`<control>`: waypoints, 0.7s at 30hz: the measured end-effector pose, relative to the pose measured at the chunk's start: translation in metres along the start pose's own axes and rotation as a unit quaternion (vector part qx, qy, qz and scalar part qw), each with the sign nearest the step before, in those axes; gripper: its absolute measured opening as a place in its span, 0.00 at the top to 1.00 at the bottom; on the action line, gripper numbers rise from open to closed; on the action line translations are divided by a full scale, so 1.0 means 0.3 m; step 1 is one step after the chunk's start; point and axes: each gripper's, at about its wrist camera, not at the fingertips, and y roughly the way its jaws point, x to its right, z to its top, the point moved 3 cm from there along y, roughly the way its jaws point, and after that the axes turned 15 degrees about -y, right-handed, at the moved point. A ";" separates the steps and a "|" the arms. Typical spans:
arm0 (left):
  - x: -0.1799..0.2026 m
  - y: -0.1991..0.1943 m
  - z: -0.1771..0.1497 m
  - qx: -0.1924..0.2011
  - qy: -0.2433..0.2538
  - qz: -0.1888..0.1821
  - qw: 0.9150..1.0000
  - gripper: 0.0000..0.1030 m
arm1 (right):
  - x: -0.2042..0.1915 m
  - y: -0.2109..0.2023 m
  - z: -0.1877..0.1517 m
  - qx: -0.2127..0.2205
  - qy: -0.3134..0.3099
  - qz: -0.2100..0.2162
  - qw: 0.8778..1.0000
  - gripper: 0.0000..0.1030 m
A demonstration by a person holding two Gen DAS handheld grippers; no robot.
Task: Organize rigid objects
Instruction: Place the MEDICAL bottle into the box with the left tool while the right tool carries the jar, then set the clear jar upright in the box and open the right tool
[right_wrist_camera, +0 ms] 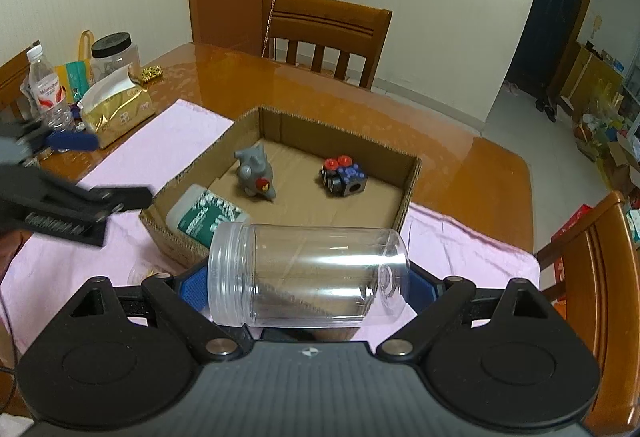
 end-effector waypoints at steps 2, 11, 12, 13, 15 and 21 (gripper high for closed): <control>-0.020 -0.012 -0.012 0.005 -0.009 0.009 1.000 0.02 | 0.015 0.010 0.018 0.003 0.003 0.000 1.000 0.08; -0.097 -0.037 -0.077 0.003 -0.027 0.036 0.999 0.02 | 0.093 0.135 0.115 -0.003 0.035 0.013 0.999 0.08; -0.104 -0.041 -0.080 0.003 -0.030 0.037 0.999 0.02 | 0.097 0.151 0.128 -0.004 0.036 0.015 0.999 0.07; -0.113 -0.043 -0.083 0.001 -0.033 0.038 0.999 0.02 | 0.100 0.169 0.144 -0.004 0.036 0.015 0.999 0.07; -0.128 -0.051 -0.089 0.002 -0.038 0.040 0.998 0.02 | 0.105 0.203 0.170 -0.007 0.035 0.012 0.999 0.07; -0.172 -0.066 -0.098 0.004 -0.055 0.053 0.997 0.02 | 0.123 0.308 0.253 -0.014 0.027 -0.008 1.000 0.07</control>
